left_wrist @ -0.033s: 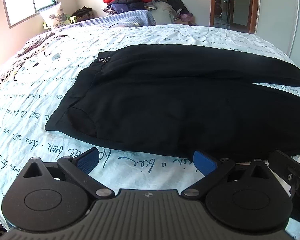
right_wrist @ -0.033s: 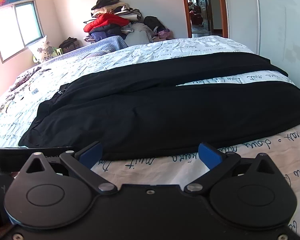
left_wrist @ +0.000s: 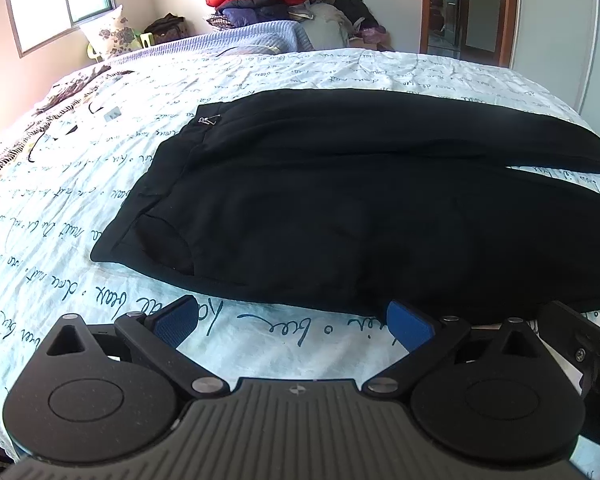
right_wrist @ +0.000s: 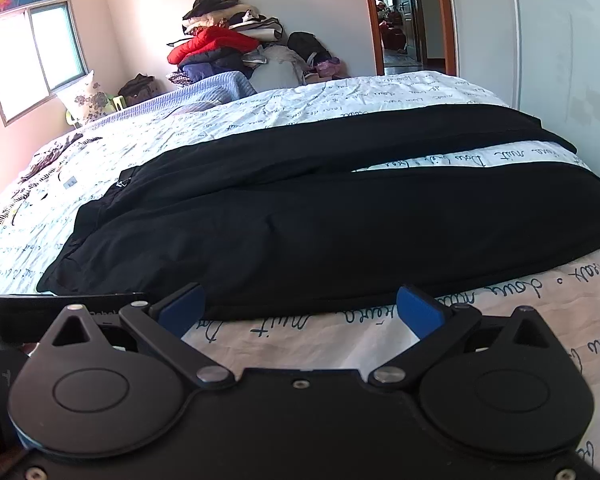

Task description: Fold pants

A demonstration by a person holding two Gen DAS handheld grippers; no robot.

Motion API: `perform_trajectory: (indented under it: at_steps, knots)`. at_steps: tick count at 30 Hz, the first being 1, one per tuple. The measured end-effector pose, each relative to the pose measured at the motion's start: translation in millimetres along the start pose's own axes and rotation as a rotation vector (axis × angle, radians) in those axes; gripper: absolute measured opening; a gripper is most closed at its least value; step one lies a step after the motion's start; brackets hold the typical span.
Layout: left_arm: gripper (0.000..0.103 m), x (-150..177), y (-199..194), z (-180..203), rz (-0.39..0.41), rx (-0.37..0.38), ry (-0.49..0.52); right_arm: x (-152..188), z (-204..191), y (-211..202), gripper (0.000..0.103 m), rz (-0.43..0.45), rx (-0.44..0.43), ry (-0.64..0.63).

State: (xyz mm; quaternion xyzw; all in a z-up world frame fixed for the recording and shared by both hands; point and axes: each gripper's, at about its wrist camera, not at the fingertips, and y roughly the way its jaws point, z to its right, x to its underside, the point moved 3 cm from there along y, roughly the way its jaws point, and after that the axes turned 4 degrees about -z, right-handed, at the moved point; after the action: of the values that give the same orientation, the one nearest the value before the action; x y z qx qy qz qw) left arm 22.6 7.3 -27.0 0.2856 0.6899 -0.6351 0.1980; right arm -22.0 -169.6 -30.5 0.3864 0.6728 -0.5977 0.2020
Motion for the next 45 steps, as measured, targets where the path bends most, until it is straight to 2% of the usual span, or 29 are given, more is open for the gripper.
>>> perform_trajectory:
  at_steps: [17,22,34,41,45]
  knots:
    - [0.102,-7.0,8.7,-1.0,-0.010,-0.006,-0.002,-4.3,-1.8,6.6,0.103,-0.018,-0.054,0.008]
    - [0.102,-7.0,9.6,0.7,-0.009,0.000,0.009,-5.1,-3.9,6.7,0.103,-0.018,-0.030,-0.005]
    - [0.102,-10.5,11.0,-1.5,-0.013,-0.012,0.008,-7.3,-3.0,7.2,0.103,-0.024,-0.037,0.008]
    - [0.102,-10.8,12.0,-5.4,-0.018,-0.018,-0.004,-6.0,-7.9,6.6,0.103,-0.010,-0.029,-0.049]
    - [0.102,-12.1,12.1,-12.8,-0.017,0.014,-0.006,-14.1,-11.0,3.0,0.103,0.032,-0.096,-0.118]
